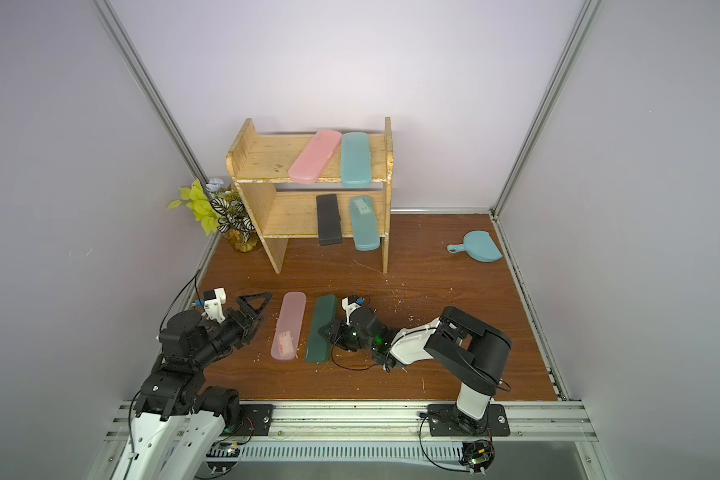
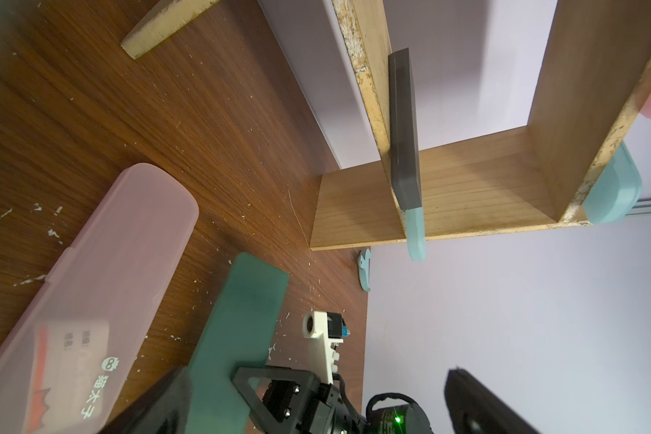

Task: Remove the pencil cases from the shelf
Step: Place the pencil case at the center of the board.

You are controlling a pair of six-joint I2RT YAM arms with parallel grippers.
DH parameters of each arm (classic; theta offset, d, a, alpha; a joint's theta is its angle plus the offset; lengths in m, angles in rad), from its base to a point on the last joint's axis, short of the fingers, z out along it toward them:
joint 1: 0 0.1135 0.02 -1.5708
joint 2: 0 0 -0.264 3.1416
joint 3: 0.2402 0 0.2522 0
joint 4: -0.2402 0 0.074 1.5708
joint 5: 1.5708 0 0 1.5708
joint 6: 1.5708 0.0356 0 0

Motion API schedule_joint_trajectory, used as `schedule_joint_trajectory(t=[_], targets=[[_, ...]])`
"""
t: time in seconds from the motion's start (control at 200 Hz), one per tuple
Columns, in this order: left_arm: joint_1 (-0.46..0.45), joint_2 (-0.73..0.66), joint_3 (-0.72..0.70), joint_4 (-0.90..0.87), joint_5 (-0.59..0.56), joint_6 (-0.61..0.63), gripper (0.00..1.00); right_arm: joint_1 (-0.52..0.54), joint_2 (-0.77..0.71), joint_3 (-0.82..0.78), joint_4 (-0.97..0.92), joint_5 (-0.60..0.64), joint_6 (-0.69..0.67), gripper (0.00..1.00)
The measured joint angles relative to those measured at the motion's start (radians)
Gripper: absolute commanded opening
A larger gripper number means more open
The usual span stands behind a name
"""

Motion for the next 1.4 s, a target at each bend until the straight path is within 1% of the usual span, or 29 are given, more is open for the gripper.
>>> schedule_joint_trajectory(t=[0.215, 0.42, 0.736, 1.151, 1.276, 1.401], targets=[[0.000, -0.013, 0.000, -0.004, -0.006, -0.004, 0.99, 0.000, 0.086, 0.068, 0.040, -0.036, 0.034, 0.21], [0.000, -0.013, 0.000, -0.007, -0.006, -0.009, 0.99, 0.000, 0.143, 0.121, 0.021, -0.066, 0.044, 0.22], [0.000, -0.013, 0.000, -0.007, -0.013, -0.015, 0.99, -0.003, 0.149, 0.127, 0.007, -0.079, 0.040, 0.23], [0.000, -0.024, 0.000, -0.007, -0.017, -0.021, 0.99, -0.035, 0.149, 0.127, -0.001, -0.097, 0.011, 0.26], [0.000, -0.029, -0.001, -0.008, -0.017, -0.023, 0.99, -0.038, 0.149, 0.127, -0.004, -0.097, 0.006, 0.37], [0.000, -0.031, -0.001, -0.008, -0.021, -0.023, 0.99, -0.038, 0.149, 0.127, -0.023, -0.096, 0.003, 0.53]])
